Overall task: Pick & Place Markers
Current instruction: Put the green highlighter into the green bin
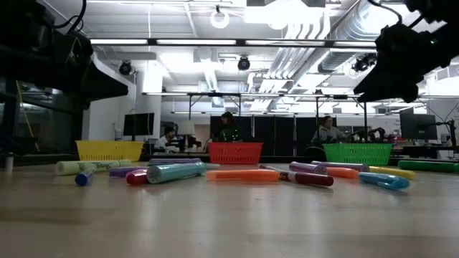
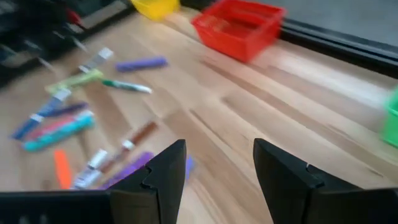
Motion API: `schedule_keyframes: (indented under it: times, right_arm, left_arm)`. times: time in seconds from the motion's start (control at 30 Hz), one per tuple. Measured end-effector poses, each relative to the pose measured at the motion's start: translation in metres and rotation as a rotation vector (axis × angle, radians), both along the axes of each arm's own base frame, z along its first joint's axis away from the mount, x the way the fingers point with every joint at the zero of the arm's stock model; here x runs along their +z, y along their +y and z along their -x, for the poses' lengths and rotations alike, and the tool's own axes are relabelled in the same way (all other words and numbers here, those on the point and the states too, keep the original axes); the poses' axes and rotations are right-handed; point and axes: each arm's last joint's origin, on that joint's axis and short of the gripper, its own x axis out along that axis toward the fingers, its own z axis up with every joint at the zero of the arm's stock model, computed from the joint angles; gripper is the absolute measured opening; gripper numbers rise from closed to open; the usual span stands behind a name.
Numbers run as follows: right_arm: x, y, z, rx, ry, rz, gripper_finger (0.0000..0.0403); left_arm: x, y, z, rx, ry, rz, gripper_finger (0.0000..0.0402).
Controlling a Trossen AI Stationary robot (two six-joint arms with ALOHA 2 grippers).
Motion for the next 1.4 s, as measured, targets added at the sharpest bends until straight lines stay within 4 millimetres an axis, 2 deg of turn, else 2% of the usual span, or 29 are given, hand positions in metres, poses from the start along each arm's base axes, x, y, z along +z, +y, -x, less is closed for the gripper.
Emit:
schedule_keyframes:
  times: [0.27,0.6,0.87,1.07,1.2,1.4]
  right_arm:
    - [0.008,-0.004,-0.023,-0.158,0.187,-0.146,0.0177]
    - [-0.015,-0.019,-0.054,-0.233,0.426,-0.378,0.0177]
    - [-0.034,-0.029,-0.063,-0.269,0.626,-0.506,0.0177]
    - [-0.021,-0.040,-0.070,-0.271,0.774,-0.495,0.0177]
    - [-0.014,-0.052,-0.069,-0.337,0.925,-0.468,0.0181]
    - [-0.023,-0.065,-0.066,-0.408,1.038,-0.529,0.0208]
  left_arm:
    - [0.000,0.000,0.000,0.000,0.000,0.000,0.0064]
    - [0.000,0.000,0.000,0.000,0.000,0.000,0.0064]
    - [0.000,0.000,0.000,0.000,0.000,0.000,0.0064]
    - [0.000,0.000,0.000,0.000,0.000,0.000,0.0064]
    - [0.000,0.000,0.000,0.000,0.001,0.000,0.0064]
    - [0.000,0.000,0.000,0.000,0.000,0.000,0.0064]
